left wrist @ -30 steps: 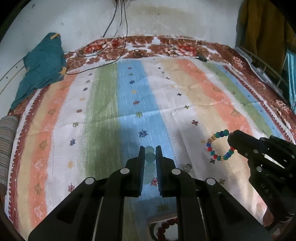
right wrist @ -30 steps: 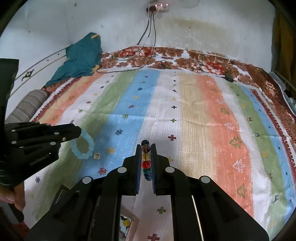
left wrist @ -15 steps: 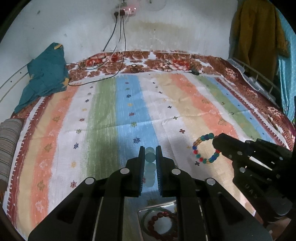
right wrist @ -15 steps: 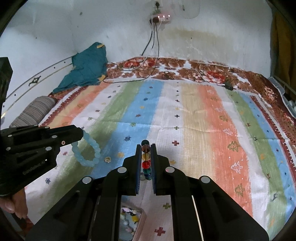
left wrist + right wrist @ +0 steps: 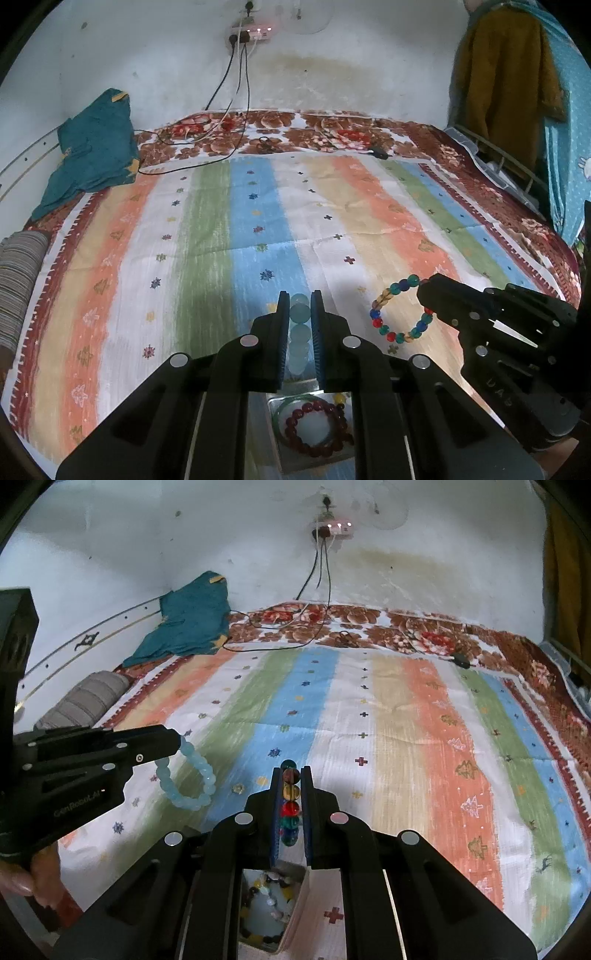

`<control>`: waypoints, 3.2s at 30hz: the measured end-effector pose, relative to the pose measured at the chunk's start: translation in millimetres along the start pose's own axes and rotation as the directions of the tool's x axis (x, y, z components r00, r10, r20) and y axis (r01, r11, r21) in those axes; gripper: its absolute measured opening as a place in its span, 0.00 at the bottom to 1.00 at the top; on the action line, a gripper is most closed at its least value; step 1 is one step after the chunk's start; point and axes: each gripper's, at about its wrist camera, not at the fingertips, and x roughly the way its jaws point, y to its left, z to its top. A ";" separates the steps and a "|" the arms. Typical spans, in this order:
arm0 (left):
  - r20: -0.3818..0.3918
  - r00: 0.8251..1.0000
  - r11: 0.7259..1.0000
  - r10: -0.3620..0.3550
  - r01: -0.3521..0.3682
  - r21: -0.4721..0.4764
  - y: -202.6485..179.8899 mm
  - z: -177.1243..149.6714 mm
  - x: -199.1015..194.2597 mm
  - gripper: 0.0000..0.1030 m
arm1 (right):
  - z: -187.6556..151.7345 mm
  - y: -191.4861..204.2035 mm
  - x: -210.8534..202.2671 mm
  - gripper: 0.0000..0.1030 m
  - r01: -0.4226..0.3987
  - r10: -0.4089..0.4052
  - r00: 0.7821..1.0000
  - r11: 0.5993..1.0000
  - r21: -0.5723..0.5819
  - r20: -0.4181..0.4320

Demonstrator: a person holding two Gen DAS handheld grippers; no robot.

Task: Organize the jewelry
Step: 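Carry the light blue and beaded bracelets toward the silver tin with both tools, then lower both bracelets into the tin and open both tools, then move the left tool to the gold ring while the right tool approaches the silver ring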

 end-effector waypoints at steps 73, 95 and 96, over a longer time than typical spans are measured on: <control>-0.267 0.960 0.980 0.083 -0.127 -0.154 52.6 -4.6 70.6 0.66 | -23.3 -6.5 50.8 0.63 -0.024 0.034 0.961 0.999 0.038 -0.275; -0.408 0.913 0.990 0.033 -0.087 -0.114 54.9 -5.7 130.8 0.71 | -20.0 -16.5 103.8 0.70 -0.050 0.068 0.918 0.997 0.058 -0.390; -0.414 0.910 0.990 0.027 -0.083 -0.117 55.6 -5.7 133.5 0.71 | -20.2 -16.6 106.1 0.70 -0.049 0.067 0.916 0.997 0.057 -0.395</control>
